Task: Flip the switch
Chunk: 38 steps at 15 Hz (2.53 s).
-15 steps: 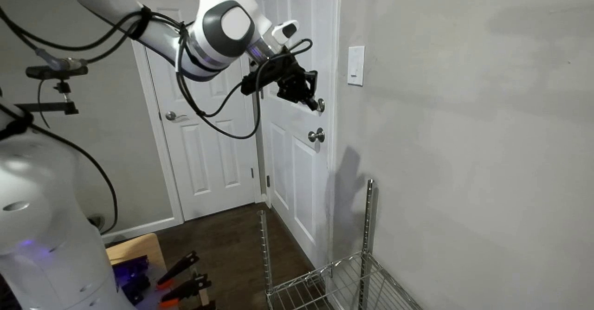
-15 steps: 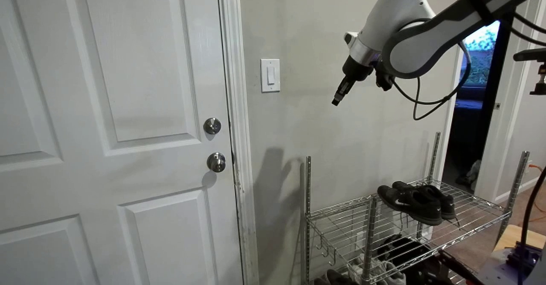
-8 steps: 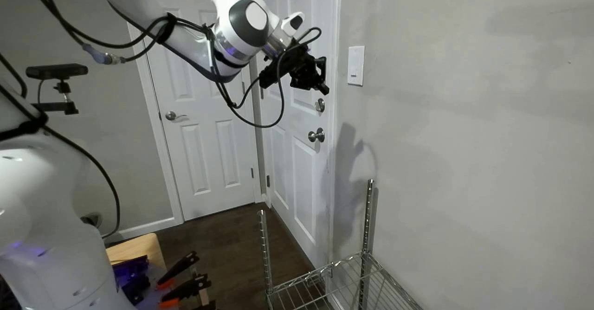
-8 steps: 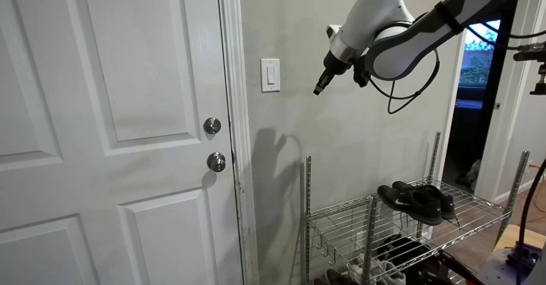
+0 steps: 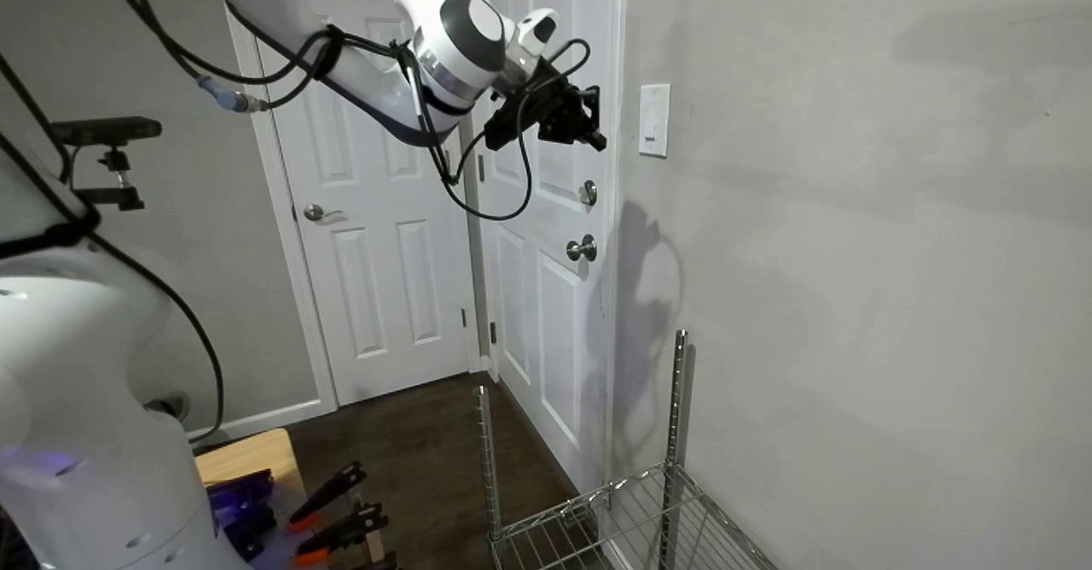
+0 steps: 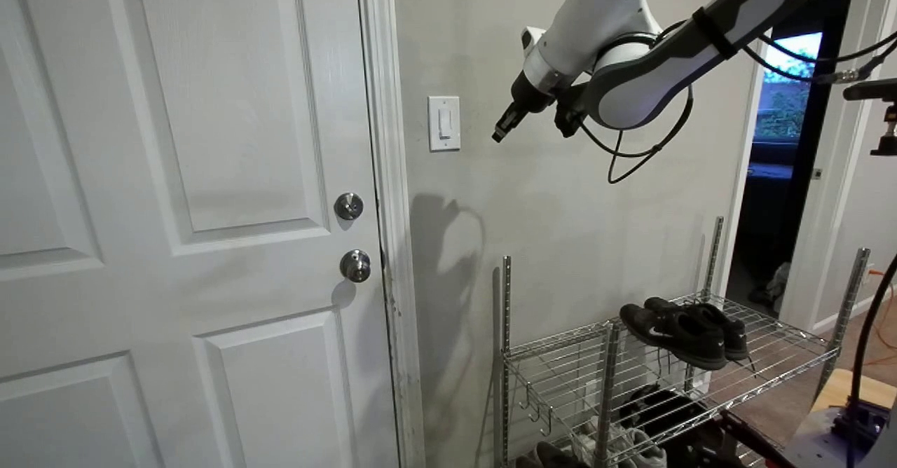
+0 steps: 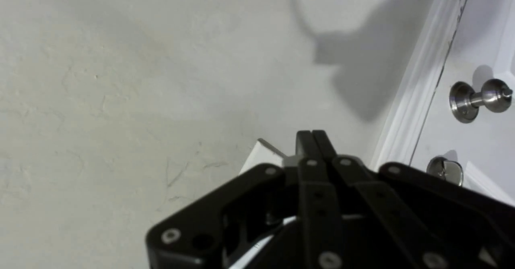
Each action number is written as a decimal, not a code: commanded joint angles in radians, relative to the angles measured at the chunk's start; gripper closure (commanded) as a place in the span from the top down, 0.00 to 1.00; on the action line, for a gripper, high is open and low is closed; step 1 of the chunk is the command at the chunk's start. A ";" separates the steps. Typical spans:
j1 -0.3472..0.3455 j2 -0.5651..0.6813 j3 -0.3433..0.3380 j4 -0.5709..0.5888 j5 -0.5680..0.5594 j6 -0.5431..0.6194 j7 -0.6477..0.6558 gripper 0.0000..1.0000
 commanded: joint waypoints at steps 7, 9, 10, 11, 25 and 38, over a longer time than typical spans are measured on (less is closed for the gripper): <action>-0.058 0.176 0.076 0.201 -0.105 0.001 0.117 0.03; -0.048 0.226 0.086 0.252 -0.130 -0.014 0.133 0.03; -0.044 0.249 0.089 0.277 -0.157 -0.022 0.151 0.03; -0.037 0.274 0.091 0.303 -0.183 -0.032 0.167 0.03; 0.069 0.474 0.018 0.571 -0.491 -0.170 0.390 0.03; 0.053 0.257 0.039 0.299 -0.346 -0.218 0.364 0.03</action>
